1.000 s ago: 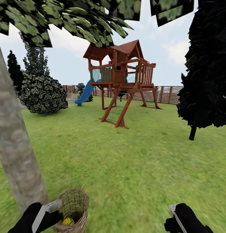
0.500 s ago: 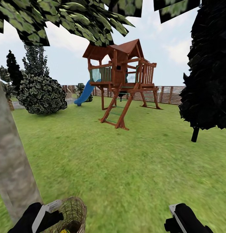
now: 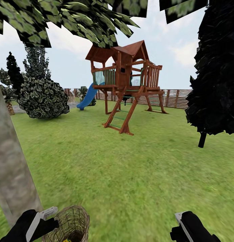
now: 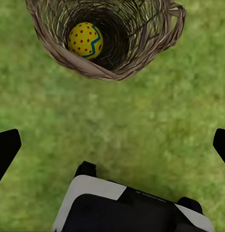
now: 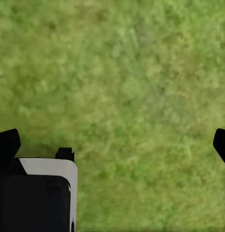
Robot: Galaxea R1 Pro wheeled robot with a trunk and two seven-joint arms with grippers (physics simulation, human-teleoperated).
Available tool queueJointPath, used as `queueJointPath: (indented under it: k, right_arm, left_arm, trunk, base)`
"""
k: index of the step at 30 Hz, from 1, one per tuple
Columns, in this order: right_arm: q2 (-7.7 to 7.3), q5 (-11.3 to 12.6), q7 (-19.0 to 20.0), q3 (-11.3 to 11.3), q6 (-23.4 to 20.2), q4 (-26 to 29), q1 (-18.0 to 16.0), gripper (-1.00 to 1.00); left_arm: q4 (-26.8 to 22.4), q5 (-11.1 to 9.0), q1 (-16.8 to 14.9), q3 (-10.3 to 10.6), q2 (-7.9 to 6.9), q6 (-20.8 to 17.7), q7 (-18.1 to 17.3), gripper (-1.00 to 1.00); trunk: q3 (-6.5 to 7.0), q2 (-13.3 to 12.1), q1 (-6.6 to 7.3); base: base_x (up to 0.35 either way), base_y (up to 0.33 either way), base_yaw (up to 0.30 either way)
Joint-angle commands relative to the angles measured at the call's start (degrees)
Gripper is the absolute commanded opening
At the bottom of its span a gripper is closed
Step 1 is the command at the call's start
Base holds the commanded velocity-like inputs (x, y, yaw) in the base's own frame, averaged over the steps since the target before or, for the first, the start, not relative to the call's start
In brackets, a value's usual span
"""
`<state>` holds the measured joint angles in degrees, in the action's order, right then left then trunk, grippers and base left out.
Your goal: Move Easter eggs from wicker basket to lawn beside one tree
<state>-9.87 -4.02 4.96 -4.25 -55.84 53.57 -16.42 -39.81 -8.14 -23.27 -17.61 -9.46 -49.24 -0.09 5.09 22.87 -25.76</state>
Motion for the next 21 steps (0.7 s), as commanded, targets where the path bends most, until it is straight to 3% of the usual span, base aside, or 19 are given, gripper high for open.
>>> queueJointPath:
  k: [1, 15, 21]
  right_arm:
    - [-0.06, -0.4, 0.5, -0.1, -0.2, 0.0, 0.0, 1.0]
    - [-0.06, -0.4, 0.5, -0.1, -0.2, 0.1, 0.0, 1.0]
    - [-0.06, -0.4, 0.5, -0.1, -0.2, 0.1, 0.0, 1.0]
  left_arm:
    - [0.0, -0.2, 0.0, -0.1, 0.0, -0.3, 0.0, 1.0]
    - [-0.1, -0.5, 0.0, -0.3, 0.14, -0.1, -0.1, 1.0]
    - [0.1, -0.2, 0.0, -0.2, 0.3, -0.2, 0.0, 1.0]
  trunk:
    - [-0.03, 0.0, -0.02]
    - [-0.03, 0.0, -0.02]
    - [-0.03, 0.0, -0.02]
  base:
    - [0.015, 0.0, 0.0]
    - [-0.003, -0.005, 0.0]
    - [-0.161, -0.187, 0.0]
